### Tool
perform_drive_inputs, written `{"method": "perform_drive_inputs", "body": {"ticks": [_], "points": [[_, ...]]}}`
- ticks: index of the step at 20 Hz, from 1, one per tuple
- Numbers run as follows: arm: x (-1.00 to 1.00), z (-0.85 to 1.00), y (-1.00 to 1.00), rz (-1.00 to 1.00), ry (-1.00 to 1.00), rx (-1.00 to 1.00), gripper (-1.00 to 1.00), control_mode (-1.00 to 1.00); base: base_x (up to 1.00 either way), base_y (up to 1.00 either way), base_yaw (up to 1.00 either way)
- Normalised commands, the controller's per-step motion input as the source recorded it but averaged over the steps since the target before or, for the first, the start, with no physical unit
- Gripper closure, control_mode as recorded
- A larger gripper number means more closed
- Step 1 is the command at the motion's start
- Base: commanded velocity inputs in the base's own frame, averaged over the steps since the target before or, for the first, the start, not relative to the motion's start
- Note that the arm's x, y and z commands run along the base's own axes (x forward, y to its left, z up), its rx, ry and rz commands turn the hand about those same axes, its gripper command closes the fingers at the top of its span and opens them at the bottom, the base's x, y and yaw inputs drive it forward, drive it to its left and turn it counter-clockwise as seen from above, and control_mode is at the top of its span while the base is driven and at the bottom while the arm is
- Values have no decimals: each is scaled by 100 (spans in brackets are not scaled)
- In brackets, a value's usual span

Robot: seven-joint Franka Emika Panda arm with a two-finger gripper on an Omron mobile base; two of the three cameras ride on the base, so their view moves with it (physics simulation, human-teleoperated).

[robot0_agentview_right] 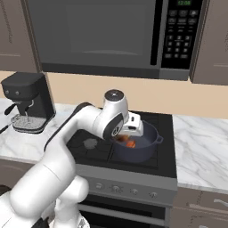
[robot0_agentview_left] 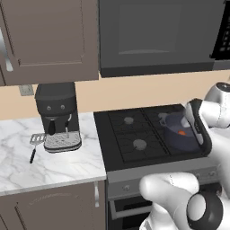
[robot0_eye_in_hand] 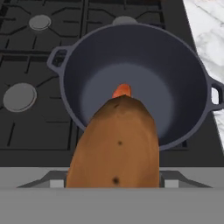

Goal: Put the potato and sweet potato in the pot. Retrieve the spatula and lightly stir the vegetables in the pot.

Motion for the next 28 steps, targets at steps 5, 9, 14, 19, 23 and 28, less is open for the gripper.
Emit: {"method": "perform_drive_inputs", "body": {"ticks": [5,9,14,19,23,28], "points": [[7,0,-20,0,16,3,100,-100,0,0,0],[22,-1,0,0,15,0,100,-100,0,0,0],[19,-27,1,0,3,0,100,-100,0,0,0],[1,-38,0,0,-2,0,100,-100,0,0,0],[11,-8,0,0,-1,0,100,-100,0,0,0],[31,0,0,0,0,0,100,-100,0,0,0]]}}
